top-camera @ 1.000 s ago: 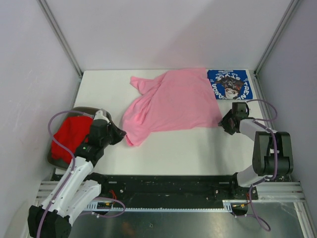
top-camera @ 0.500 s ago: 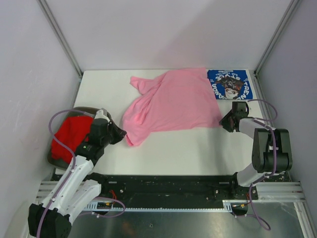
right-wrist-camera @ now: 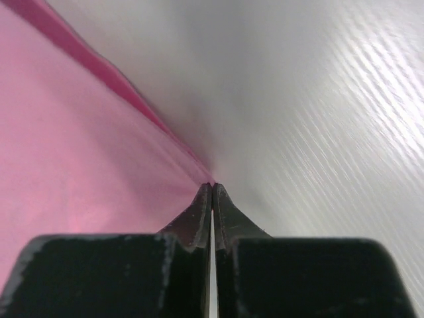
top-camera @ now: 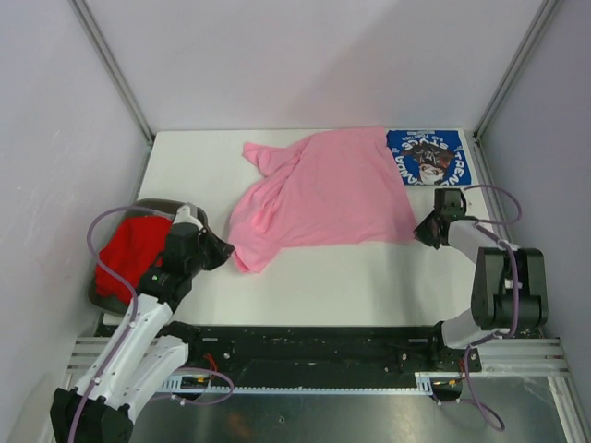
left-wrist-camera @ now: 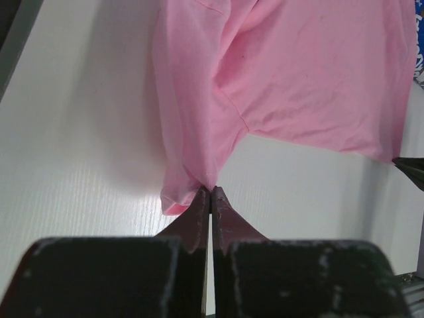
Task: Fold and stack the t-shirts
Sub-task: Flatten out the tshirt
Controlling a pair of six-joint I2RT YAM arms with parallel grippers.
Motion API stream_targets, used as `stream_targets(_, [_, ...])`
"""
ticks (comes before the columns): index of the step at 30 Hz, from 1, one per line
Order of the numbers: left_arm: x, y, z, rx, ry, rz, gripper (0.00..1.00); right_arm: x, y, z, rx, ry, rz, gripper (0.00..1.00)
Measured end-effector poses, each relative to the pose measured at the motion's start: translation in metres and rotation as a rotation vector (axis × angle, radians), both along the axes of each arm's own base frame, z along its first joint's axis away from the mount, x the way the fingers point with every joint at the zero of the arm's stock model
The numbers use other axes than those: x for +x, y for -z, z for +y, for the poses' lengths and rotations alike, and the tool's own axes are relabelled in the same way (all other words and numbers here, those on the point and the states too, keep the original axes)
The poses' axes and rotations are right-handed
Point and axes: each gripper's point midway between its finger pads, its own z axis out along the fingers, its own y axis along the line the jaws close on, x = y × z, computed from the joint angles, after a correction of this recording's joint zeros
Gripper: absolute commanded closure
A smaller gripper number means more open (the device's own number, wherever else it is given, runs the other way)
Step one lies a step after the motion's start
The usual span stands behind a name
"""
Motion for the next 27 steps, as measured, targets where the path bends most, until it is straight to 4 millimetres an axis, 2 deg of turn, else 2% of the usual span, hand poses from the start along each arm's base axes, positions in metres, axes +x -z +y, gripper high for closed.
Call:
stream_targets(3, [-0.006,-0.003,0.003,-0.003,-0.011,-0.004,1.00,-0.012,-0.023,-0.005,-0.012,0.010,-0.015,1.00])
stream_targets(8, [-0.014,-0.007,0.004,-0.038,-0.031,-0.016,1.00,-0.031,-0.089,-0.015,-0.021,0.047,-0.160,1.00])
stream_targets(11, [-0.023,-0.006,0.004,-0.071,-0.044,-0.008,1.00,-0.048,-0.110,-0.019,-0.027,0.073,-0.198,1.00])
stream_targets(14, [-0.033,-0.009,0.001,-0.116,-0.042,-0.004,1.00,-0.066,-0.110,-0.022,-0.025,0.104,-0.161,1.00])
stream_targets(20, [-0.057,-0.014,-0.004,-0.197,-0.020,-0.004,1.00,-0.102,-0.089,-0.033,-0.014,0.199,-0.005,1.00])
stream_targets(27, [-0.085,0.012,-0.009,-0.249,-0.018,0.124,1.00,-0.134,-0.076,-0.048,-0.015,0.332,0.115,1.00])
